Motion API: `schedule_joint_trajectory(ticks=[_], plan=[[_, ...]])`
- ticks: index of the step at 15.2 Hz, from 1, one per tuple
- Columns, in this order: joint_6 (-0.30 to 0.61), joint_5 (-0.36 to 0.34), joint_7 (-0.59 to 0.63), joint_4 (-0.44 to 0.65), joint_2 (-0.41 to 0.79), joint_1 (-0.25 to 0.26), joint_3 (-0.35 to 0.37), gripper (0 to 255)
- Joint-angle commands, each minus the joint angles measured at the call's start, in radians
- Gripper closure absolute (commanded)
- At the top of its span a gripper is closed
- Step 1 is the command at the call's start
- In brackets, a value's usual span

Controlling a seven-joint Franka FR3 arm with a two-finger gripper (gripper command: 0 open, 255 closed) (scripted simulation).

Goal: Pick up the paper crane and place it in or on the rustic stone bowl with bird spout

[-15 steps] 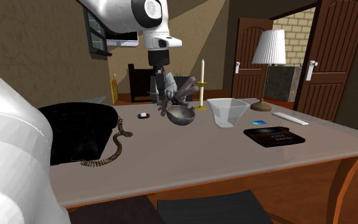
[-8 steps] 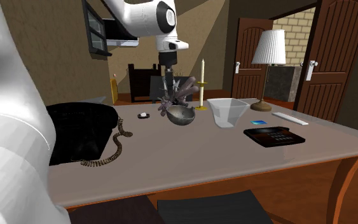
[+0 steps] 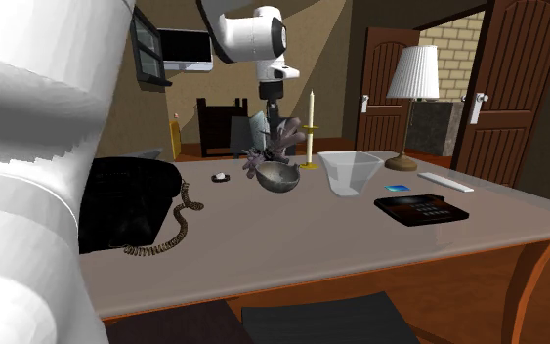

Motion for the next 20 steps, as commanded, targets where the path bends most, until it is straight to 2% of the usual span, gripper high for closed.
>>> schedule_joint_trajectory(ticks=[1, 4, 17, 20], plan=[[-0.052, -0.061, 0.024, 0.138, 0.105, 0.063, -0.020, 255], [-0.144, -0.124, 0.026, 0.374, 0.256, 0.164, -0.058, 255], [0.023, -0.148, 0.056, 0.220, 0.279, 0.140, -0.074, 255], [0.023, -0.148, 0.056, 0.220, 0.279, 0.140, -0.074, 255]])
